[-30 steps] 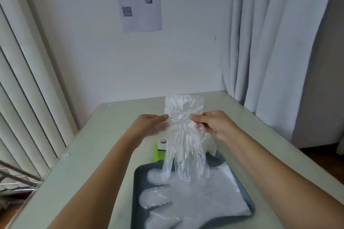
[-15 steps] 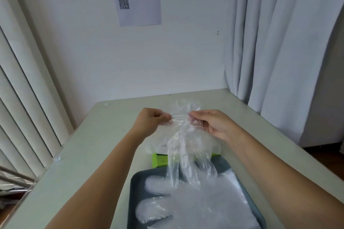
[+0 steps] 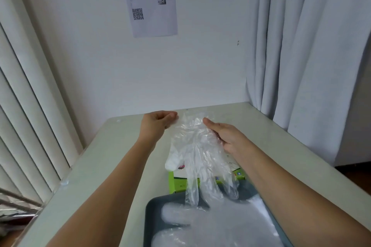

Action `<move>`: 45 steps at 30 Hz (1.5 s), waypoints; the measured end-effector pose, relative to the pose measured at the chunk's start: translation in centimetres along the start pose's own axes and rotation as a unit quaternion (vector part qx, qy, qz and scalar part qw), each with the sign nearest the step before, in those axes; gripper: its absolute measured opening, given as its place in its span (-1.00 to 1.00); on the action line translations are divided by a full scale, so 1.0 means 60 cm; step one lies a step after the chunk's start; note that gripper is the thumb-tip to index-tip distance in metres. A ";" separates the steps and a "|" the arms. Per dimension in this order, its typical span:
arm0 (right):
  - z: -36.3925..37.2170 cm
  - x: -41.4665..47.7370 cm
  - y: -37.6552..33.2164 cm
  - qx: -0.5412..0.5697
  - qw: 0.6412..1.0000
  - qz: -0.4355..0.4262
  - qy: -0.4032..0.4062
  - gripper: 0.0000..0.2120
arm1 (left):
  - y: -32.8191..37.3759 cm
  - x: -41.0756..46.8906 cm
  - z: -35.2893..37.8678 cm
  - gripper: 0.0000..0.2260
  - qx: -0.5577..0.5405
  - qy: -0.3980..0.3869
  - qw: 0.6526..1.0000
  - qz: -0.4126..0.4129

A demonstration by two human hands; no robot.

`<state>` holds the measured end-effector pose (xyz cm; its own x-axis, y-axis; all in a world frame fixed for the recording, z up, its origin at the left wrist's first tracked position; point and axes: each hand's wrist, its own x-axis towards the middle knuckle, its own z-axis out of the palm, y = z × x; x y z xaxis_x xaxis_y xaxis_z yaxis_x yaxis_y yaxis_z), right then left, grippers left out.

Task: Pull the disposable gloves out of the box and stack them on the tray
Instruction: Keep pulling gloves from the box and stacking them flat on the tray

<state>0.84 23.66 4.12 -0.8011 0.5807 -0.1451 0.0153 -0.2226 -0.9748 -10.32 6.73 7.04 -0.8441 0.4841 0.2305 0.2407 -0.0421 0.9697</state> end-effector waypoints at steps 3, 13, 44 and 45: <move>-0.001 0.016 0.003 0.027 1.000 -0.006 0.001 -0.59 | 0.002 0.012 -0.003 -0.91 0.004 -0.021 1.000 -0.018; 0.009 0.021 0.014 -0.020 0.998 -0.034 -0.049 -0.51 | -0.030 0.011 0.017 -0.95 0.161 -0.029 0.986 -0.007; -0.096 -0.061 -0.051 -0.337 0.921 -0.093 0.173 -0.14 | 0.206 -0.086 0.015 -0.88 0.330 -0.105 0.894 0.283; -0.082 -0.093 -0.077 -0.305 0.938 -0.121 0.108 -0.15 | 0.215 -0.096 0.020 -0.87 0.361 -0.126 0.876 0.292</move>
<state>8.16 25.29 8.59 -0.6859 0.7166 0.1265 0.2413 0.3880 -0.8895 -1.79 4.48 18.11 -0.3644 0.7462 0.5571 0.9143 0.1731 0.3662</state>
